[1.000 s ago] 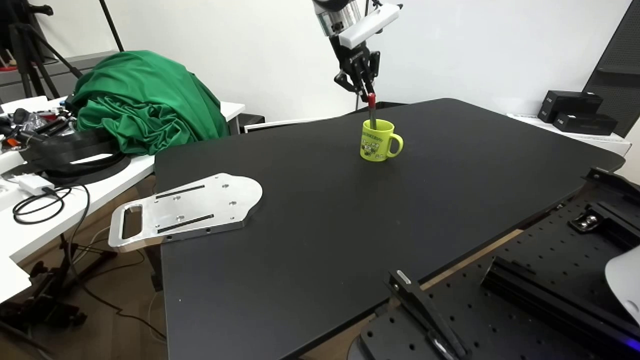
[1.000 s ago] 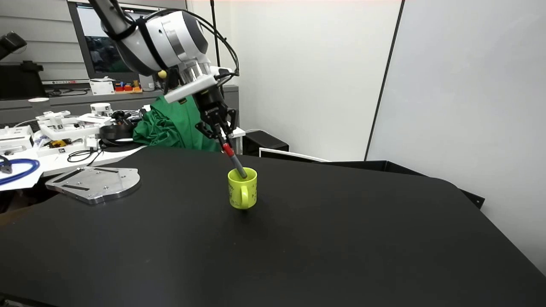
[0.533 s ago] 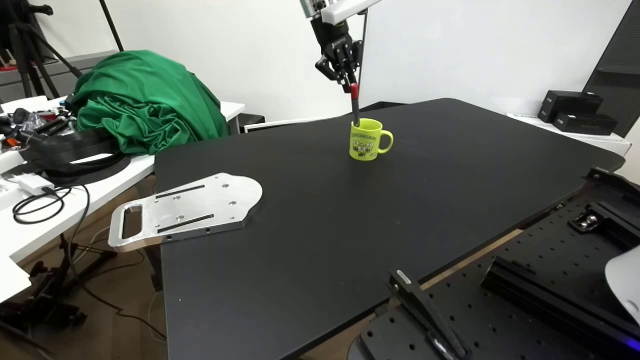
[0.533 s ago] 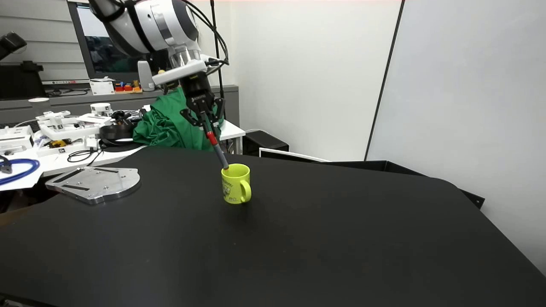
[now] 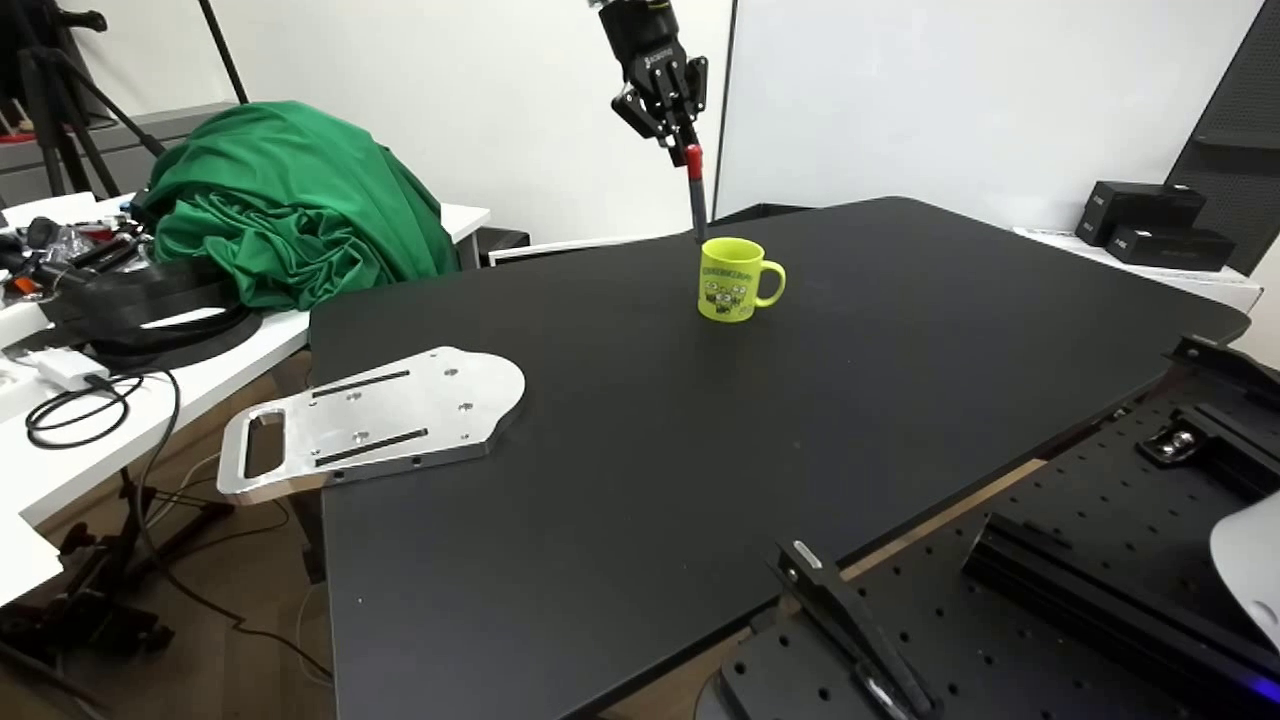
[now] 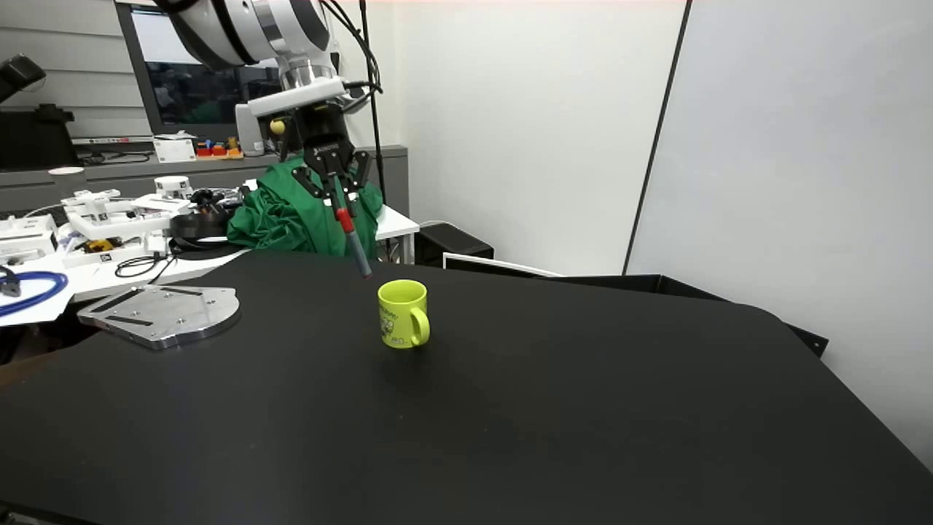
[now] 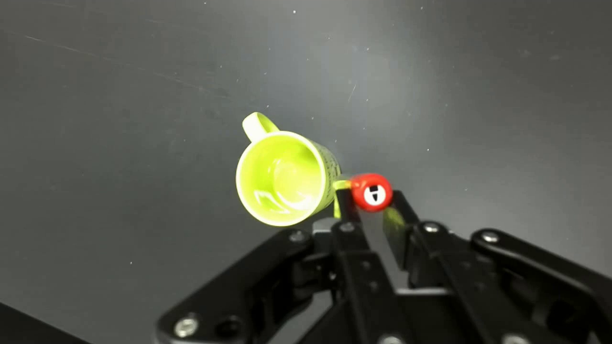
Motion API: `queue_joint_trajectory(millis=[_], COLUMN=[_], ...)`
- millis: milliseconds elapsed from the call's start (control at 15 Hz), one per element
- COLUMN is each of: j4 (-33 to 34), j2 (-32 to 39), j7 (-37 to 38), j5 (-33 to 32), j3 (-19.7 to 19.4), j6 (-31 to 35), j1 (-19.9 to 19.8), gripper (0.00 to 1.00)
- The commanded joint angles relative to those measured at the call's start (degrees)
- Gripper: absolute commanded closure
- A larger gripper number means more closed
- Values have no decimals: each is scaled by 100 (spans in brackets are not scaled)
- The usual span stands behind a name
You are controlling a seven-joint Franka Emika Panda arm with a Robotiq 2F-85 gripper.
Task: Pick the marker from the cup and put it on the table, then pick it and put it back in the cup
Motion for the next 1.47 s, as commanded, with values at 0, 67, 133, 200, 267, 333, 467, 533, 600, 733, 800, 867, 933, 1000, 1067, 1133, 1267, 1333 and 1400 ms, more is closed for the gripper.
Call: queue_joint_trajectory(millis=[0,67,133,200,267,333,467,533,600,733,800,867,933,1000,1067,1133,1267,1333,1400], j4=[600,652,701,754,812,872,1000,1081,1152,1294,1335,1390,1391,1391,1350,1324,1216,1182,1153], j2=[497,594,724,866,1014,1168,1478,1644,1783,2049,2157,2238,2290,2335,2356,2386,2410,2430,2443], j7=[-552,-643,-739,-805,-872,-921,-1021,-1061,-1077,-1109,-1106,-1104,-1068,-1050,-995,-959,-888,-863,-835], j5=[487,583,701,803,914,1013,1191,1274,1325,1413,1431,1442,1425,1413,1368,1334,1243,1212,1182], j3=[215,238,270,291,316,339,387,416,427,455,464,466,464,471,452,435,397,385,368], j6=[-676,-768,-840,-929,-1008,-1083,-1214,-1295,-1350,-1435,-1422,-1445,-1350,-1252,-1079,-922,-501,-317,-146], j1=[-251,-284,-331,-368,-407,-440,-488,-505,-506,-501,-486,-466,-435,-417,-372,-333,-235,-191,-145], gripper=[95,95,95,95,95,95,95,95,95,95,95,95,95,95,95,95,95,95,95])
